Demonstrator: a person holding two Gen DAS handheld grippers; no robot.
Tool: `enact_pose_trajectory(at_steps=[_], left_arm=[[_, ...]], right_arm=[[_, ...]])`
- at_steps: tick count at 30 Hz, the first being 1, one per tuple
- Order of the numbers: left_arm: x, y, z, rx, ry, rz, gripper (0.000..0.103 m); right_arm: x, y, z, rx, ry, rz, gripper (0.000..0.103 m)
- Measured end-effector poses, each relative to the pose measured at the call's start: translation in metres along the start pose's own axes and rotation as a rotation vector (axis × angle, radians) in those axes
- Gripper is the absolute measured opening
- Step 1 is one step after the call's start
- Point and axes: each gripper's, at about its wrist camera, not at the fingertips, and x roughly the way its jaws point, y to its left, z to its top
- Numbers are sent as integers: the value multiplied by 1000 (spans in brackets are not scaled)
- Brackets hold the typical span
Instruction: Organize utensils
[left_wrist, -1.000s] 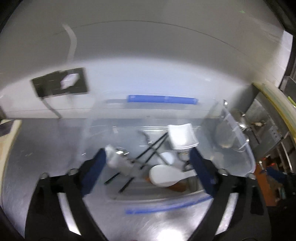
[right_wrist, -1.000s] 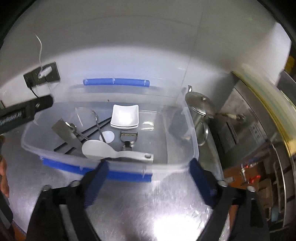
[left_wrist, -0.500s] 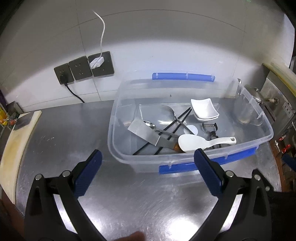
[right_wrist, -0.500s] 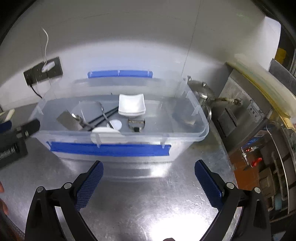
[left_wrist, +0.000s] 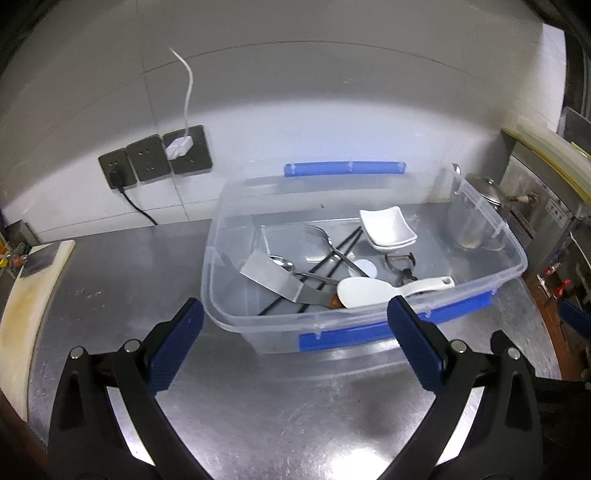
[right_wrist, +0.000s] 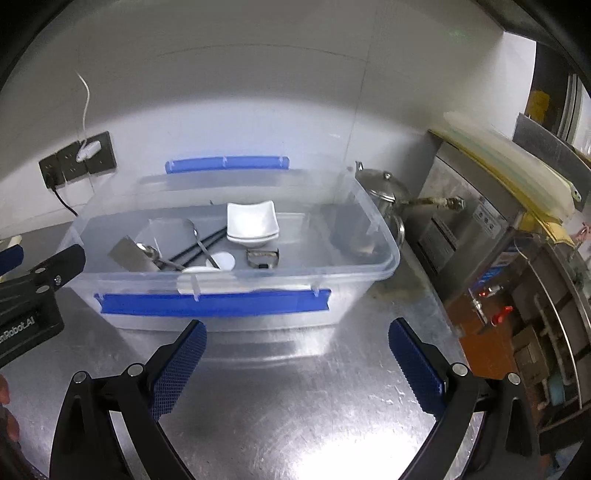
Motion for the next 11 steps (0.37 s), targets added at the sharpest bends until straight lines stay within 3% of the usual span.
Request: enact_pose_trajectory(at_steps=[11], left_arm=[[-1,11,-2,5,3,16,96]], right_arm=[[-2,17,4,-26,4,81,98]])
